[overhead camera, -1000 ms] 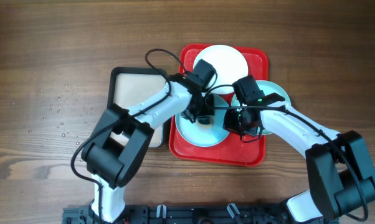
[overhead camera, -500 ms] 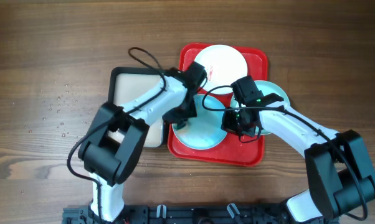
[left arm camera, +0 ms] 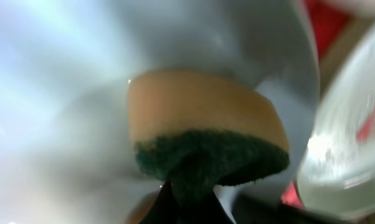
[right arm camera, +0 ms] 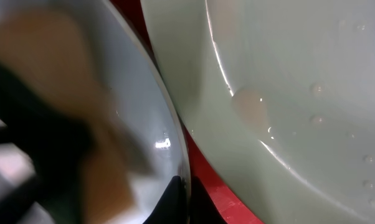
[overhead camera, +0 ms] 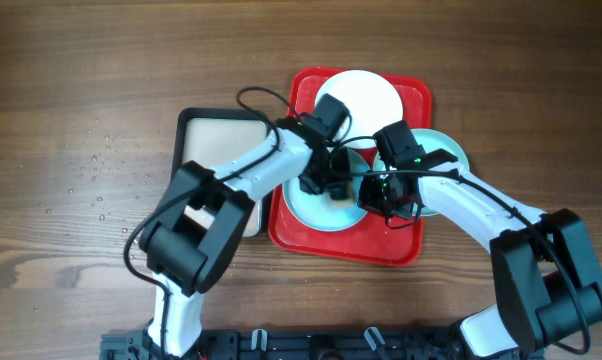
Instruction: Clean dirty plates on tray and stack at the side
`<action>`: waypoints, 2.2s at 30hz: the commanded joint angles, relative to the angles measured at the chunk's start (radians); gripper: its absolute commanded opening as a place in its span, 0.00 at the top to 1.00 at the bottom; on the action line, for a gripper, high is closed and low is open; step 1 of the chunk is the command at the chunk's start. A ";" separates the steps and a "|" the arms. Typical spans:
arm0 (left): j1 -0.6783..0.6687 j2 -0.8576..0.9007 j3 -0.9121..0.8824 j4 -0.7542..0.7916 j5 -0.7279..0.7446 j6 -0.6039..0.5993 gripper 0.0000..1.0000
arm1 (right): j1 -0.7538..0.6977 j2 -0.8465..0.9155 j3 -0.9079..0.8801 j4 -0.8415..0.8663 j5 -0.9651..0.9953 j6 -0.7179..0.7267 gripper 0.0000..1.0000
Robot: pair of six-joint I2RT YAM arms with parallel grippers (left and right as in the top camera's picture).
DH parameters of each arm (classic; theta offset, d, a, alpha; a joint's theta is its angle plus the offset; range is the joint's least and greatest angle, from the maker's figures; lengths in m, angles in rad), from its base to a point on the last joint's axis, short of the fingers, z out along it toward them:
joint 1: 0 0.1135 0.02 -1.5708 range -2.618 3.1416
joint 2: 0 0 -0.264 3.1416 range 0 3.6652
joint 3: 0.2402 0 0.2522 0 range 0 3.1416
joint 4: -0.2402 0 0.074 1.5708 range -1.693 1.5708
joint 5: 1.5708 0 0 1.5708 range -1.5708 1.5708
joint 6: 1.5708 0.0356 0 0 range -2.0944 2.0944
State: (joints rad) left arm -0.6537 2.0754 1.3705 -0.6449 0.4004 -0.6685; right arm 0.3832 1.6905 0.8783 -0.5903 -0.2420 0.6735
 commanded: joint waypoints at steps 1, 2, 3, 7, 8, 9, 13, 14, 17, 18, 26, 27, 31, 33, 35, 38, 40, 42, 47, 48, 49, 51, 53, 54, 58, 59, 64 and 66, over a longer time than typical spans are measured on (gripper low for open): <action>-0.043 0.072 -0.031 -0.089 0.121 0.013 0.96 | 0.007 0.019 -0.003 0.002 0.005 -0.017 0.96; -0.036 0.072 -0.031 -0.120 0.103 0.013 0.96 | 0.007 0.019 -0.003 0.002 0.006 -0.017 0.96; -0.023 0.071 -0.031 -0.161 0.050 0.010 0.96 | 0.007 0.019 -0.003 0.002 0.005 -0.018 0.96; 0.058 0.054 -0.014 -0.333 -0.335 -0.063 0.96 | 0.007 0.019 -0.003 0.002 0.006 -0.019 0.96; 0.078 0.042 -0.013 -0.347 -0.403 -0.074 0.96 | 0.007 0.019 -0.003 0.002 0.006 -0.019 0.96; 0.092 0.032 -0.013 -0.348 -0.436 -0.074 0.96 | 0.007 0.019 -0.003 0.002 0.006 -0.019 0.96; 0.124 -0.017 -0.003 -0.352 -0.455 -0.074 0.96 | 0.007 0.019 -0.003 0.002 0.005 -0.019 0.96; 0.127 -0.027 0.003 -0.357 -0.449 -0.075 0.96 | 0.007 0.019 -0.003 0.002 0.005 -0.019 0.96; 0.137 -0.074 0.054 -0.396 -0.401 -0.077 0.96 | 0.007 0.019 -0.003 0.002 0.005 -0.026 0.96; 0.144 -0.100 0.079 -0.415 -0.376 -0.076 0.96 | 0.007 0.019 -0.003 0.003 0.006 -0.051 0.96; 0.289 -0.295 0.143 -0.554 -0.425 0.018 0.96 | 0.007 0.019 0.005 0.027 0.010 -0.281 0.96; 0.325 -0.295 0.142 -0.569 -0.455 0.018 0.96 | 0.007 0.019 0.006 0.033 0.010 -0.276 0.96; 0.467 -0.294 0.064 -0.503 -0.480 0.063 0.96 | 0.008 -0.021 0.092 -0.036 0.088 -0.270 0.96; 0.516 -0.294 -0.019 -0.432 -0.467 0.084 0.96 | 0.019 -0.074 0.186 -0.129 0.217 -0.282 0.96; 0.542 -0.294 -0.070 -0.391 -0.428 0.087 0.96 | 0.037 -0.119 0.255 -0.203 0.335 -0.285 0.96; 0.549 -0.299 -0.080 -0.366 -0.376 0.127 0.82 | 0.098 -0.159 0.307 -0.256 0.499 -0.284 0.96; 0.549 -0.321 -0.080 -0.366 -0.336 0.146 0.61 | 0.170 -0.172 0.307 -0.283 0.654 -0.277 0.96; 0.549 -0.366 -0.080 -0.368 -0.330 0.145 0.50 | 0.281 -0.180 0.307 -0.316 0.852 -0.251 0.96; 0.549 -0.523 -0.080 -0.372 -0.330 0.145 0.00 | 0.523 -0.182 0.307 -0.345 1.241 -0.254 0.96; 0.549 -0.534 -0.080 -0.372 -0.330 0.145 0.00 | 0.544 -0.182 0.307 -0.345 1.289 -0.255 0.96; 0.549 -0.542 -0.080 -0.373 -0.330 0.145 0.00 | 0.568 -0.182 0.307 -0.345 1.342 -0.256 0.96; 0.549 -0.542 -0.080 -0.373 -0.330 0.145 0.00 | 0.603 -0.182 0.307 -0.341 1.396 -0.290 0.96; 0.549 -0.542 -0.080 -0.372 -0.330 0.145 0.00 | 0.619 -0.183 0.307 -0.330 1.399 -0.357 0.96; 0.549 -0.542 -0.080 -0.372 -0.330 0.145 0.00 | 0.625 -0.183 0.307 -0.322 1.400 -0.386 0.96; 0.549 -0.542 -0.080 -0.372 -0.330 0.145 0.00 | 0.648 -0.183 0.307 -0.285 1.477 -0.444 0.96; 0.549 -0.542 -0.080 -0.372 -0.330 0.145 0.00 | 0.653 -0.183 0.307 -0.260 1.481 -0.495 0.96; 0.549 -0.542 -0.080 -0.372 -0.330 0.145 0.00 | 0.657 -0.183 0.307 -0.148 1.484 -0.612 0.96; 0.549 -0.542 -0.080 -0.372 -0.330 0.145 0.00 | 0.657 -0.183 0.307 -0.116 1.484 -0.631 0.96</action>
State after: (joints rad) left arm -0.1089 1.5349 1.2930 -1.0164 0.0586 -0.5312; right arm 1.0355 1.5314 1.1694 -0.7300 1.2049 0.0944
